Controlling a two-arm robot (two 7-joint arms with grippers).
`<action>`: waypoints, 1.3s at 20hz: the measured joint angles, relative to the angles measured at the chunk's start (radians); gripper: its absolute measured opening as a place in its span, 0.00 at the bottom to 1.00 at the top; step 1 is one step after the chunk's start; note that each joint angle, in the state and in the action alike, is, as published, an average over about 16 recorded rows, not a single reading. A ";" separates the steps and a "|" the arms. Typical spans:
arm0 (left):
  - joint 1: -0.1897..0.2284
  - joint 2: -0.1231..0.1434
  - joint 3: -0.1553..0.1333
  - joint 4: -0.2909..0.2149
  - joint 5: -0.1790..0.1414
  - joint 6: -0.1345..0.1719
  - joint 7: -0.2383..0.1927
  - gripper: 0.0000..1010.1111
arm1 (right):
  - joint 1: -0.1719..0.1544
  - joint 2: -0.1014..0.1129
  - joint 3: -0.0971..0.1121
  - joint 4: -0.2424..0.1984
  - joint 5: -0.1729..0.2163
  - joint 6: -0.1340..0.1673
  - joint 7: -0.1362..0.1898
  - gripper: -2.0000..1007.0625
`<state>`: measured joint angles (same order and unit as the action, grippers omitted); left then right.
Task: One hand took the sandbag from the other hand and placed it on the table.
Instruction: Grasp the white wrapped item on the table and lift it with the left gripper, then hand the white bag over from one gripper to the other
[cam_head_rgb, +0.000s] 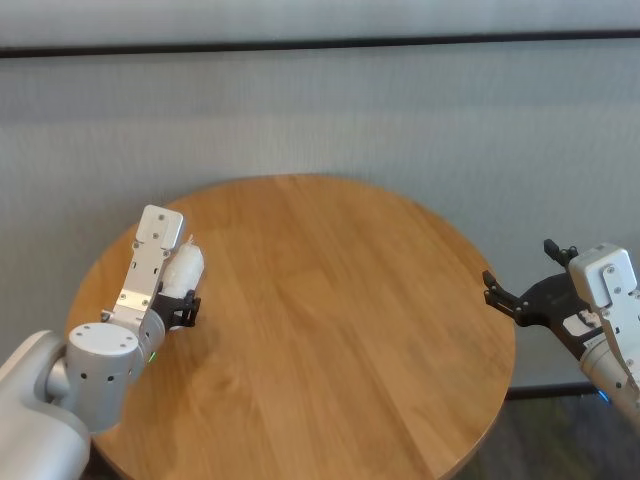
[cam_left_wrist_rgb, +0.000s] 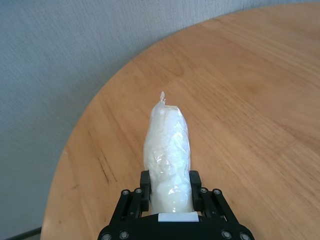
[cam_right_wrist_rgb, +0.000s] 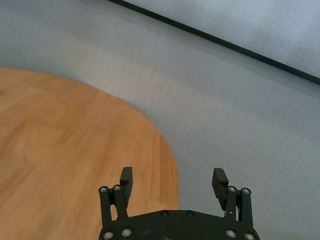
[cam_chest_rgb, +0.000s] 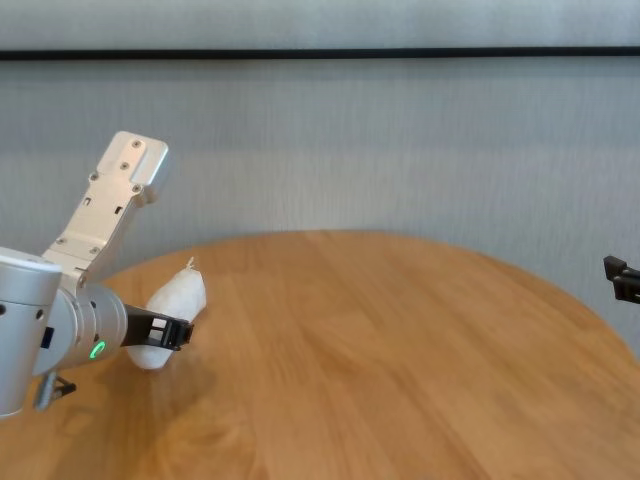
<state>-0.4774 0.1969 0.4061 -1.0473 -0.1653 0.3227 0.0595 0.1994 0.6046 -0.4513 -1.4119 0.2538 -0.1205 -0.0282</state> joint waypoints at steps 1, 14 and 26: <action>0.000 0.000 0.000 0.000 0.000 0.000 0.000 0.49 | 0.000 0.000 0.000 0.000 0.000 0.000 0.000 1.00; 0.000 0.000 0.000 0.000 -0.001 0.000 0.000 0.42 | 0.000 0.000 0.000 0.000 0.000 0.000 0.000 1.00; 0.000 0.000 0.000 0.000 -0.001 0.000 0.000 0.41 | 0.000 0.000 0.000 0.000 0.000 0.000 0.000 1.00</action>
<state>-0.4773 0.1969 0.4059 -1.0475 -0.1662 0.3227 0.0595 0.1994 0.6046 -0.4513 -1.4119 0.2538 -0.1204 -0.0283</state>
